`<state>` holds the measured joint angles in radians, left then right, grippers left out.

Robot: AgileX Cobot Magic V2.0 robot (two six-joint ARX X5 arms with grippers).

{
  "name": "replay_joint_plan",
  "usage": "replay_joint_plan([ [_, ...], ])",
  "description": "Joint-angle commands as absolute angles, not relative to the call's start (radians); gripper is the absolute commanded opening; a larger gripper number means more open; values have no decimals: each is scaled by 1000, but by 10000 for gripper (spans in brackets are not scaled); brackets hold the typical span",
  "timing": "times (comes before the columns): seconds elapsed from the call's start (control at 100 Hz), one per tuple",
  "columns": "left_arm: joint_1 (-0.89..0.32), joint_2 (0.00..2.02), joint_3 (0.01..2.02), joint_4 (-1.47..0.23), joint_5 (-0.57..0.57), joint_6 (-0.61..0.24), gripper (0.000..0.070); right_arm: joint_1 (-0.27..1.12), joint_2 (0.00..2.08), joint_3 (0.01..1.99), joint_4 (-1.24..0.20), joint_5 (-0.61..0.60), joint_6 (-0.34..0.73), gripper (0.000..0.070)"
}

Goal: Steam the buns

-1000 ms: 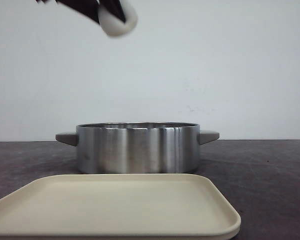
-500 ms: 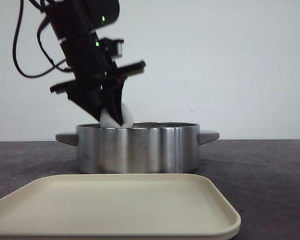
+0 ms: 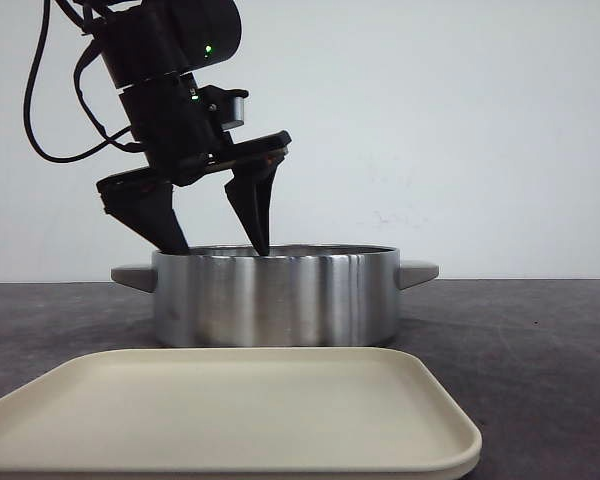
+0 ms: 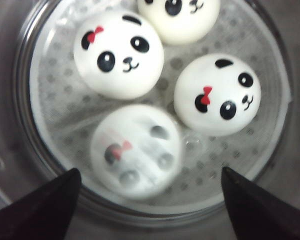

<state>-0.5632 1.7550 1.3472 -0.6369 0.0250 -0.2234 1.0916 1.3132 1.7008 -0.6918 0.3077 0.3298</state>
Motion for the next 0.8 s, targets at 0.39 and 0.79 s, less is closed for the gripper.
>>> replay_joint_plan([
  [0.39,-569,1422,1420,-682,9,-226,543,1076,1326,1716,-818,512,268,7],
  [0.79,-569,935,1417,-742,-130,-223,84,1050,1306,1578,-706,632,268,8],
])
